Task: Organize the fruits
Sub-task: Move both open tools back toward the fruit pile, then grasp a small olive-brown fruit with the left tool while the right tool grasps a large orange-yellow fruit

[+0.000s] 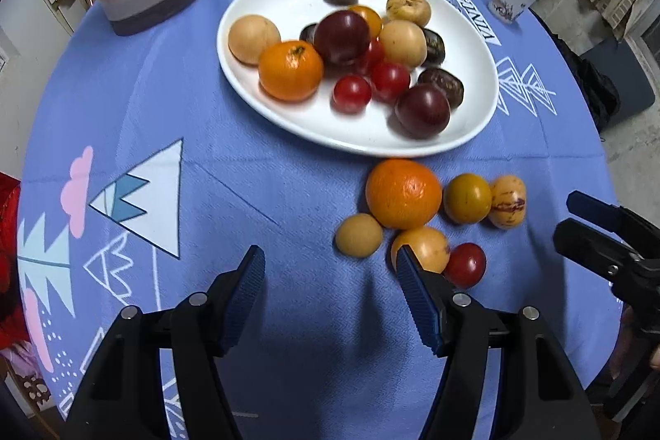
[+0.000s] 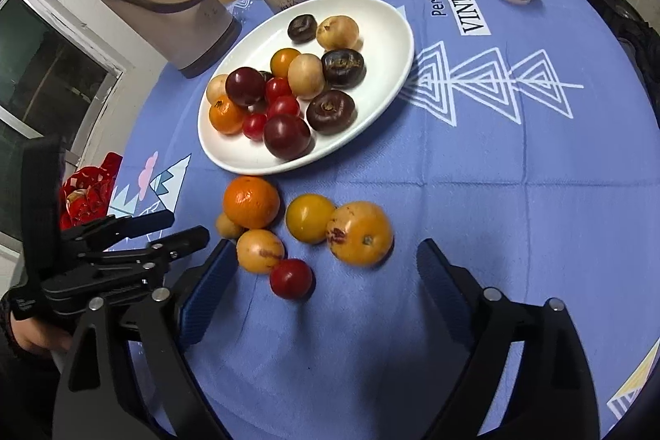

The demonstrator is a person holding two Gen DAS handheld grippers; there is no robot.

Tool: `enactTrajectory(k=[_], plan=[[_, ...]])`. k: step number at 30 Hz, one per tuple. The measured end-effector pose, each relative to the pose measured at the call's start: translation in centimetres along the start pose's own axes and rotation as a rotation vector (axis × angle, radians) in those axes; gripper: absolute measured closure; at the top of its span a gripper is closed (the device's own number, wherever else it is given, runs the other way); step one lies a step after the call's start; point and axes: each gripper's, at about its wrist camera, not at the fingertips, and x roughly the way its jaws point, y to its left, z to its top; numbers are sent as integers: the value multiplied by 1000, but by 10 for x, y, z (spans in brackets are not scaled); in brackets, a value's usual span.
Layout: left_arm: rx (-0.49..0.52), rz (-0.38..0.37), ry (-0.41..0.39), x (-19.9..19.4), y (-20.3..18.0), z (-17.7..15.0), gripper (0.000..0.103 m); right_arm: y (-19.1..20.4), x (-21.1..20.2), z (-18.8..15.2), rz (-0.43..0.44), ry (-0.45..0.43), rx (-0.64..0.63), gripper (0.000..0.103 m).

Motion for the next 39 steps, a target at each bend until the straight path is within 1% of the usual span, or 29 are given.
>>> enactTrajectory(k=[7, 11, 13, 14, 16, 18, 20, 23, 25, 27, 29, 32, 35, 39], plan=[[13, -5, 22, 15, -3, 2, 36, -6, -1, -5, 0, 7, 19, 16], [15, -12, 43, 25, 0, 5, 39, -8, 2, -4, -8, 7, 23, 16], [1, -33, 58, 31, 5, 7, 44, -8, 3, -2, -10, 10, 26, 16], [-4, -38, 71, 35, 7, 7, 48, -9, 4, -2, -12, 11, 27, 16], [-10, -64, 80, 38, 9, 8, 50, -10, 6, 0, -20, 14, 25, 16], [-6, -52, 77, 39, 10, 10, 55, -9, 10, 1, -43, 17, 14, 16], [-8, -56, 73, 40, 11, 13, 55, -6, 14, 2, -64, 22, -7, 16], [-7, -53, 68, 41, 10, 16, 56, -2, 21, 2, -67, 33, -43, 16], [-8, -50, 65, 41, 9, 18, 56, 1, 25, 3, -95, 29, -72, 16], [-8, -48, 61, 42, 7, 19, 57, 1, 30, 5, -110, 35, -85, 24], [-5, -46, 58, 42, 7, 19, 57, -1, 36, 6, -110, 51, -81, 39], [12, -41, 54, 42, 5, 18, 57, -6, 42, 6, -122, 61, -69, 40], [8, -46, 55, 42, 6, 18, 57, -8, 48, 6, -130, 79, -73, 40], [8, -43, 54, 42, 6, 18, 57, -7, 56, 6, -116, 84, -83, 43]])
